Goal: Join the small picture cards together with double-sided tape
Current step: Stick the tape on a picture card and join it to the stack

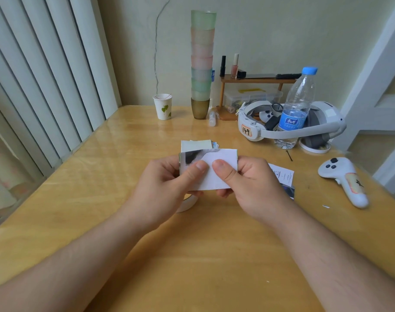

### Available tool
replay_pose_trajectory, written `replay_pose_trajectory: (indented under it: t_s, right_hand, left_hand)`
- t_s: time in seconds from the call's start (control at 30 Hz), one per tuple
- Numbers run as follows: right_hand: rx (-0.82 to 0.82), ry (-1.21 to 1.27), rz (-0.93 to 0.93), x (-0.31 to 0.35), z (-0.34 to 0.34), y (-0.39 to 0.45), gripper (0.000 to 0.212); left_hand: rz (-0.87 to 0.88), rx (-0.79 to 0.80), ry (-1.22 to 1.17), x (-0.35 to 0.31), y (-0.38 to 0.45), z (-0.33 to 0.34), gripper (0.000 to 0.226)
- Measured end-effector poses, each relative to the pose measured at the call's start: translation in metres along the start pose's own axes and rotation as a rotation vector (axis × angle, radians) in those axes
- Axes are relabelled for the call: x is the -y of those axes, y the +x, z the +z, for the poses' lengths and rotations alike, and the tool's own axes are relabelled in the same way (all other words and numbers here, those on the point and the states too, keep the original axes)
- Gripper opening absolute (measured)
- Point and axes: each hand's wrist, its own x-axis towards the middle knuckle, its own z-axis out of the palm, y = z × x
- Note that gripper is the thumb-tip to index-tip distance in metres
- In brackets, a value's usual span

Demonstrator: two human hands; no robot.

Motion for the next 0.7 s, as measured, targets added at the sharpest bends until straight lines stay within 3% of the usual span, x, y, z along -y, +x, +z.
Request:
replay_pose_trajectory:
  t_s: [0.13, 0.23, 0.47, 0.6, 0.7]
  right_hand:
    - [0.093, -0.037, 0.07, -0.001, -0.006, 0.001, 0.032]
    - [0.072, -0.127, 0.074, -0.002, -0.007, 0.0, 0.052]
    - [0.017, -0.155, -0.002, 0.003, -0.003, -0.001, 0.065]
    - [0.014, -0.096, -0.018, 0.002, -0.003, -0.002, 0.055]
    - [-0.001, -0.073, -0.03, 0.001, 0.0, -0.004, 0.059]
  left_hand:
    - [0.047, -0.022, 0.251, 0.006, -0.002, -0.002, 0.041]
    - [0.079, -0.018, 0.312, 0.004, -0.004, -0.001, 0.04]
    - [0.026, -0.025, 0.18, -0.009, -0.008, 0.005, 0.045]
    - [-0.046, -0.033, 0.117, -0.015, -0.006, 0.006, 0.046]
    - [-0.04, -0.063, 0.155, -0.01, -0.006, 0.004, 0.052]
